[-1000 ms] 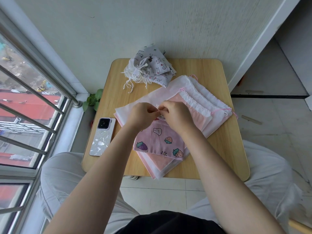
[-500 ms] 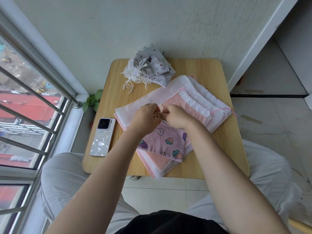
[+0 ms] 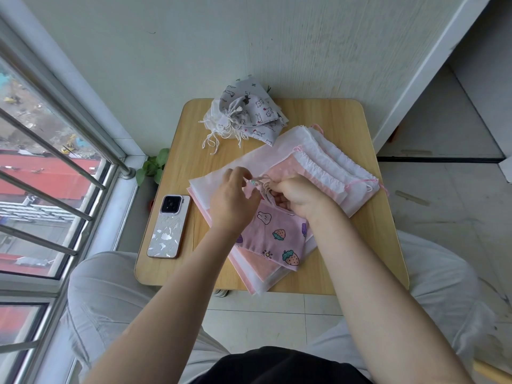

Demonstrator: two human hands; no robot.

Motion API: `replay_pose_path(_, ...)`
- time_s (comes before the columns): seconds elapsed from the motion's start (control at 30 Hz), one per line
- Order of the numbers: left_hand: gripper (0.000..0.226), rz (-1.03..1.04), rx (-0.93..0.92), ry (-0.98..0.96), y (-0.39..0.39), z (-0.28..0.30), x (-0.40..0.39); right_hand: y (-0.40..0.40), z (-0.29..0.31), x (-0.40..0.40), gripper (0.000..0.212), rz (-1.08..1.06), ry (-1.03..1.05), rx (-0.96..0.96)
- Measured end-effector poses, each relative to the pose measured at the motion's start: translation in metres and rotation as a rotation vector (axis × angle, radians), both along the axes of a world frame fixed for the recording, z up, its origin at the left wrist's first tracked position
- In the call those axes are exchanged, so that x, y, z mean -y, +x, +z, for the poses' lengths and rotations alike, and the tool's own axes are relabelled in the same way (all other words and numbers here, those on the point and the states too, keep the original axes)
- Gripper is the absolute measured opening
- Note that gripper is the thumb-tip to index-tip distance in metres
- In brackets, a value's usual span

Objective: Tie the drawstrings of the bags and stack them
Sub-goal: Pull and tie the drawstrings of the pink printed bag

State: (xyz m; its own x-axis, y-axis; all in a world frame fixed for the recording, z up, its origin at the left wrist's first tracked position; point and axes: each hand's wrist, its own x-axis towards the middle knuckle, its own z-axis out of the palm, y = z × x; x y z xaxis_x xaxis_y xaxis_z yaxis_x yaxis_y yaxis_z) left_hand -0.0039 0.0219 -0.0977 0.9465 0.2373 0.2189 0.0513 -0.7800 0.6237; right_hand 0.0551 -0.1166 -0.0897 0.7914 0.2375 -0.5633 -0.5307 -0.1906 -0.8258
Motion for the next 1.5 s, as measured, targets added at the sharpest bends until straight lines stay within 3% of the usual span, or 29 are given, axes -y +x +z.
replay_pose_path(0.07,0.024,0.111,0.021,0.000,-0.004,0.002,-0.002,0.003,-0.001,0.000,0.013,-0.030,-0.003,-0.002)
replay_pose_path(0.23,0.007,-0.099,0.050,0.059,0.000,0.003,0.000,0.003,0.001,-0.002,0.015,-0.004,-0.014,0.014)
replay_pose_path(0.43,0.012,-0.105,-0.006,0.092,0.007,0.004,0.002,0.000,0.001,-0.002,0.019,0.000,-0.056,0.048)
replay_pose_path(0.6,0.012,-0.107,-0.105,0.166,0.009,0.007,0.004,-0.003,0.001,0.000,0.007,0.000,-0.038,0.060)
replay_pose_path(0.67,0.009,-0.095,-0.126,0.085,0.010,0.007,0.002,-0.005,0.004,0.003,0.008,0.020,0.010,0.055)
replay_pose_path(0.83,0.013,0.017,-0.286,-0.430,0.013,0.016,0.006,-0.008,0.009,0.006,0.014,0.025,0.005,0.153)
replay_pose_path(0.93,0.023,0.029,-0.419,-0.523,0.017,0.026,0.009,-0.008,0.010,0.003,0.017,0.047,-0.072,0.223)
replay_pose_path(1.13,0.026,-0.084,-0.499,-0.484,0.021,0.029,0.000,-0.004,0.009,0.000,0.018,0.015,-0.209,0.339)
replay_pose_path(1.37,0.023,-0.192,-0.460,-0.224,0.020,0.019,-0.020,0.001,-0.007,0.005,0.011,-0.229,-0.350,0.495)
replay_pose_path(1.5,0.020,-0.209,-0.469,-0.086,0.018,0.017,-0.024,-0.001,-0.016,0.004,0.011,-0.227,-0.361,0.484)
